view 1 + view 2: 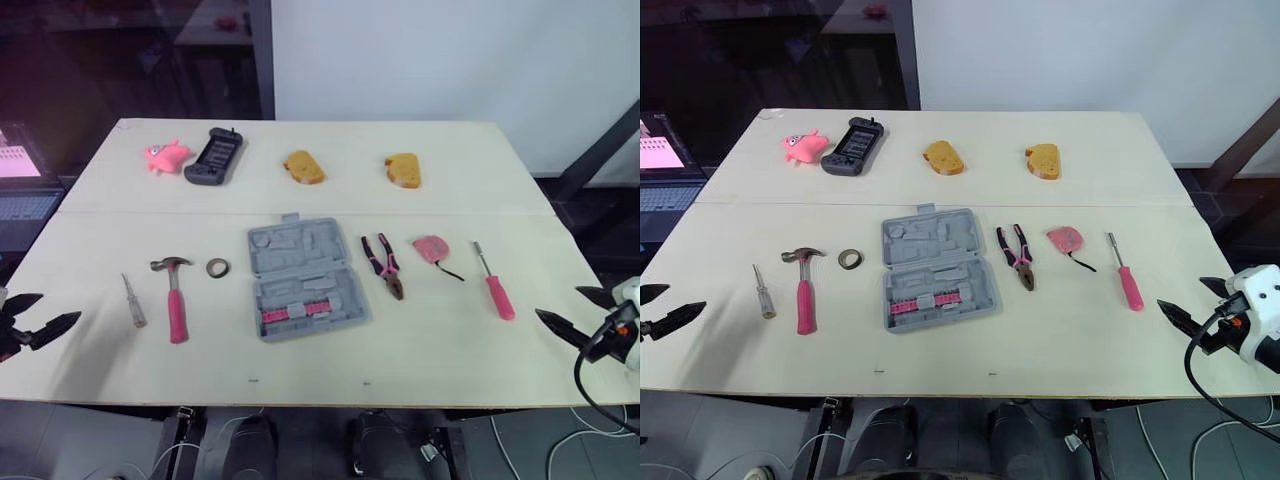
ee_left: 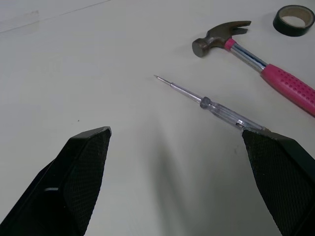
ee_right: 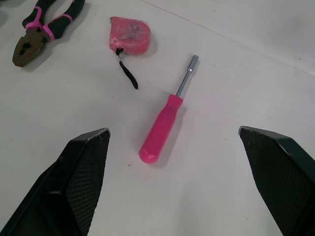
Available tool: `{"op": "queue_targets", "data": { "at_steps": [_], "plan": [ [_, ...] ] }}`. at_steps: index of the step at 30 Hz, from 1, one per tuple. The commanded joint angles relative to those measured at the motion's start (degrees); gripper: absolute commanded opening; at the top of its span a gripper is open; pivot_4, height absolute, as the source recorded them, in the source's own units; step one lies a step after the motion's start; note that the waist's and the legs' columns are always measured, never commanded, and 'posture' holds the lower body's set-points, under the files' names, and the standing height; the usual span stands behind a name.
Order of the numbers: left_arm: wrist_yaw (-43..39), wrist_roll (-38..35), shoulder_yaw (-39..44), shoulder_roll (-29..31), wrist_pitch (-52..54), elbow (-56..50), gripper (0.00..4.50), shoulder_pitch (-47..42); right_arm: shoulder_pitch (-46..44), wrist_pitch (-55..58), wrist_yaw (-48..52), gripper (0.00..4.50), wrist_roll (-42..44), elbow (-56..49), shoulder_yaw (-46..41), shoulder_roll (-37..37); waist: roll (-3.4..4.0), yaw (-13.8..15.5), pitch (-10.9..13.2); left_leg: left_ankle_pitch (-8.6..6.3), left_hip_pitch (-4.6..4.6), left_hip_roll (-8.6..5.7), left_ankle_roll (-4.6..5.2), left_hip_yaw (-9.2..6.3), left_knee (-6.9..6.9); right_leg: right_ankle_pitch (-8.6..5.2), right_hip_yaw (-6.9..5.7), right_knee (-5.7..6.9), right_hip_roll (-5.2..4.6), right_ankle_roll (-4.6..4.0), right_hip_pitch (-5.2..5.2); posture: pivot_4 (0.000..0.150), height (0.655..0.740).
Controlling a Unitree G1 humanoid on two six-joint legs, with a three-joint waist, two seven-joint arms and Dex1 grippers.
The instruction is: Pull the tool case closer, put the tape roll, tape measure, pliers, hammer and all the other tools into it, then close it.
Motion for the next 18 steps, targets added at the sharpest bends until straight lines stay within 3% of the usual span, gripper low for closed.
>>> {"op": "queue_targets", "data": {
  "at_steps": [1, 16, 18],
  "plan": [
    [-0.62, -0.13, 0.19, 1.33, 0.90, -0.99, 4.48, -0.57, -0.22, -0.48, -0.51, 4.50, 0.04, -1.39, -1.94, -0.11, 0.00, 0.03, 0.00, 0.00, 0.00, 0.00, 0.00, 0.00, 0.00, 0.00, 0.00, 0.00, 0.00, 0.00, 0.00, 0.150, 0.7400],
    [-0.66, 0.28, 0.28, 1.36, -0.88, 1.71, 4.48, -2.25, -0.12, -0.22, -1.37, 4.50, -0.15, -1.83, -1.68, 0.08, -0.01, 0.04, 0.00, 0.00, 0.00, 0.00, 0.00, 0.05, 0.00, 0.00, 0.07, 0.00, 0.01, -0.01, -0.03, 0.150, 0.7400],
    [0.03, -0.01, -0.81, -0.56, 0.16, -2.19, 4.48, -2.48, -0.90, 1.98, -2.53, 4.50, 0.45, -5.62, 0.33, 0.41, 0.00, 0.06, 0.00, 0.00, 0.00, 0.00, 0.00, 0.05, 0.00, -0.01, 0.07, 0.00, 0.01, -0.02, -0.03, 0.150, 0.7400]
  ]
}}
